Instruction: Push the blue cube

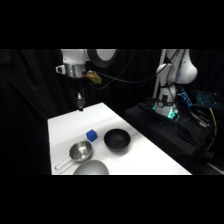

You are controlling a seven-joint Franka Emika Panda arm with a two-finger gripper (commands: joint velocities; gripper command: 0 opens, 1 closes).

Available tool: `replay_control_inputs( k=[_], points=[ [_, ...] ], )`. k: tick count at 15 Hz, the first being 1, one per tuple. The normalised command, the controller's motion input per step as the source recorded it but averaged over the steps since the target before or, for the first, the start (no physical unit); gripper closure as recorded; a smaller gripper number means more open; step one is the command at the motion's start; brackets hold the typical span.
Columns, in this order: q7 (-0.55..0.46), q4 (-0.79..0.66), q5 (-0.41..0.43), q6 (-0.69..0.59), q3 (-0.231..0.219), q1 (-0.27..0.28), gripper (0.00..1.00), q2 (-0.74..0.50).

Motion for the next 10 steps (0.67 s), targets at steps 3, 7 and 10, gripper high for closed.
replay_control_inputs(
  k=[3,7,10],
  points=[
    [0.0,0.13,0.102,0.2,-0.031,-0.067,0.98,0.3],
    [-0.06,0.09,0.159,0.26,-0.009,-0.071,0.92,0.27],
    [-0.08,0.06,0.166,0.24,0.014,-0.061,0.94,0.26]
  ],
)
